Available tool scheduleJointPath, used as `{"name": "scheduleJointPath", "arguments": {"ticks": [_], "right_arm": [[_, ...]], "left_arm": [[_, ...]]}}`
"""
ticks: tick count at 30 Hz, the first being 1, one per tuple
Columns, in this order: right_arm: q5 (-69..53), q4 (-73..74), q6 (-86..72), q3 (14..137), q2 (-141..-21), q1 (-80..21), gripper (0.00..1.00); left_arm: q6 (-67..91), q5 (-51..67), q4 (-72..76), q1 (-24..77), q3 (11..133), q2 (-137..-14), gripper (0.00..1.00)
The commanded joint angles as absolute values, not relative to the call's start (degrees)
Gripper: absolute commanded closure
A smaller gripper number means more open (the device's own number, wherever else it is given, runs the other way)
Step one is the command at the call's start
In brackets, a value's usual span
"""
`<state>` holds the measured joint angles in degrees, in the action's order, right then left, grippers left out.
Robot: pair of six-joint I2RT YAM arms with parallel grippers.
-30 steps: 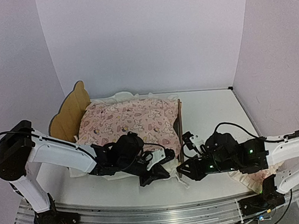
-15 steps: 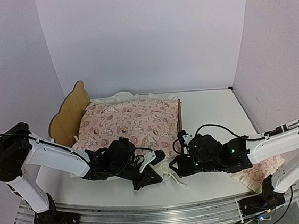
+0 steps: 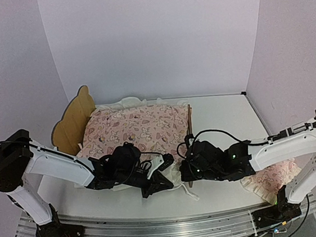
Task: Set up the pet bed
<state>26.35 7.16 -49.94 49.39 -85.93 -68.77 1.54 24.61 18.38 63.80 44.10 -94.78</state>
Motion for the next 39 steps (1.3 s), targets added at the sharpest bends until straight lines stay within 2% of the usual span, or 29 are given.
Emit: {"name": "scheduleJointPath", "arguments": {"ticks": [1, 9, 18, 21, 22, 26, 28, 35, 39], "right_arm": [[29.3, 8.6, -47.5, 51.8, -83.5, -68.6, 1.00], [25.5, 8.5, -42.0, 59.0, -82.4, -68.0, 1.00], [24.9, 6.3, -45.1, 59.4, -84.7, -67.3, 1.00], [24.3, 6.3, -45.1, 60.0, -86.3, -67.0, 1.00], [24.4, 6.3, -46.2, 59.5, -86.6, -66.9, 0.97], [23.7, 6.4, -47.2, 58.7, -86.9, -66.7, 0.76], [22.3, 8.0, -45.3, 59.8, -86.9, -66.7, 0.70], [19.0, 20.2, -42.4, 64.8, -84.8, -66.8, 0.60], [17.7, 20.6, -45.4, 61.6, -81.4, -67.3, 0.60]], "left_arm": [[1.8, 26.3, 21.2, 63.3, 43.5, -92.4, 1.00], [7.1, 26.7, 21.5, 63.3, 43.9, -94.0, 1.00], [14.7, 11.8, 19.2, 63.2, 46.1, -96.4, 1.00], [17.3, 11.3, 16.5, 63.0, 46.3, -96.5, 1.00], [18.1, 10.8, 15.7, 63.0, 46.3, -96.6, 1.00], [20.2, 8.1, 15.2, 62.7, 46.1, -96.7, 1.00], [20.1, 7.3, 15.6, 62.7, 46.5, -96.7, 1.00], [19.9, 6.3, 16.3, 62.0, 47.0, -96.7, 1.00], [19.8, 6.9, 17.8, 61.9, 46.5, -96.4, 1.00]]}}
